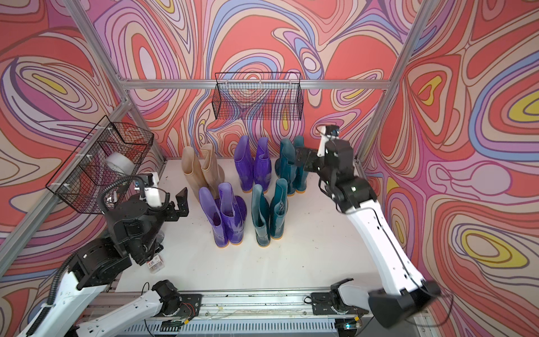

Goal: Match and arrange rain boots in pairs
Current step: Reset both arms

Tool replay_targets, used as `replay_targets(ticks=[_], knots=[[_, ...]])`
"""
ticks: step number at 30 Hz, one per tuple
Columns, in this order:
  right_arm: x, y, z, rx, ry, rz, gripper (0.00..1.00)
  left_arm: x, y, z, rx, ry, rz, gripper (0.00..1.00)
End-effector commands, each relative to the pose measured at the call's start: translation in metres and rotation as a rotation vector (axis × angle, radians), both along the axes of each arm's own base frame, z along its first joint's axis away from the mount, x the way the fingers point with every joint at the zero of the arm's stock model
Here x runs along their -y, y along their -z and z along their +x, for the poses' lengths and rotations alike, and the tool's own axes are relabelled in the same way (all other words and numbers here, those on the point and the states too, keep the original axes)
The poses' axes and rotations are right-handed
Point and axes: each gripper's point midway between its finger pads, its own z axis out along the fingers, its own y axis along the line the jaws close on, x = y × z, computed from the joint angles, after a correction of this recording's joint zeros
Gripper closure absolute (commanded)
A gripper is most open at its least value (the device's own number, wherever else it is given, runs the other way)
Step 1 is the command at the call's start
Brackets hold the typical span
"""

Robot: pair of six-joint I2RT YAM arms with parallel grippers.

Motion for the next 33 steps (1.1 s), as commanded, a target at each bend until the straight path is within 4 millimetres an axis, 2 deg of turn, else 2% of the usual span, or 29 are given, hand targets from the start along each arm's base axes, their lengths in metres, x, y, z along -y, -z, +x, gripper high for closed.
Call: replay_targets(ticks=[1, 2, 3, 4, 6, 9, 12, 14, 17, 20, 22, 25, 27, 30, 33], knots=[[0.031, 0.030, -0.014, 0.232, 0.143, 0.060, 0.02, -0.005, -0.015, 0.008, 0.224, -0.044, 0.076, 0.00], [0.043, 0.044, -0.023, 0.271, 0.190, 0.050, 0.02, -0.012, -0.010, 0.010, 0.276, -0.099, 0.063, 0.00], [0.044, 0.055, -0.027, 0.286, 0.178, -0.032, 0.02, -0.008, -0.003, 0.014, 0.325, -0.089, 0.081, 0.00], [0.042, 0.066, -0.028, 0.276, 0.156, -0.138, 0.02, -0.006, 0.004, 0.016, 0.359, -0.079, 0.086, 0.00], [0.047, 0.101, -0.022, 0.190, 0.161, -0.299, 0.02, -0.022, 0.024, 0.023, 0.384, -0.203, 0.057, 0.00], [0.047, 0.147, -0.014, 0.098, 0.141, -0.420, 0.02, -0.040, 0.077, 0.036, 0.291, -0.332, 0.117, 0.00], [0.039, 0.179, -0.012, 0.105, 0.085, -0.477, 0.02, -0.052, 0.103, 0.043, 0.274, -0.404, 0.126, 0.00], [0.041, 0.193, -0.012, 0.095, 0.081, -0.528, 0.02, -0.062, 0.111, 0.045, 0.275, -0.453, 0.172, 0.00], [0.050, 0.202, -0.014, 0.069, 0.089, -0.575, 0.02, -0.075, 0.112, 0.049, 0.287, -0.494, 0.209, 0.00], [0.056, 0.199, -0.015, 0.072, 0.108, -0.525, 0.02, -0.080, 0.107, 0.055, 0.260, -0.471, 0.202, 0.00], [0.057, 0.200, -0.013, 0.071, 0.111, -0.514, 0.02, -0.083, 0.113, 0.063, 0.194, -0.414, 0.166, 0.00], [0.060, 0.207, -0.009, 0.051, 0.113, -0.496, 0.02, -0.101, 0.136, 0.067, 0.116, -0.409, 0.048, 0.00], [0.063, 0.215, -0.007, 0.036, 0.114, -0.489, 0.02, -0.107, 0.160, 0.074, 0.049, -0.392, 0.021, 0.00], [0.073, 0.225, 0.001, 0.017, 0.126, -0.431, 0.02, -0.107, 0.190, 0.088, -0.022, -0.384, 0.001, 0.00], [0.074, 0.232, 0.008, 0.035, 0.114, -0.391, 0.02, -0.107, 0.219, 0.099, -0.021, -0.393, -0.012, 0.00]])
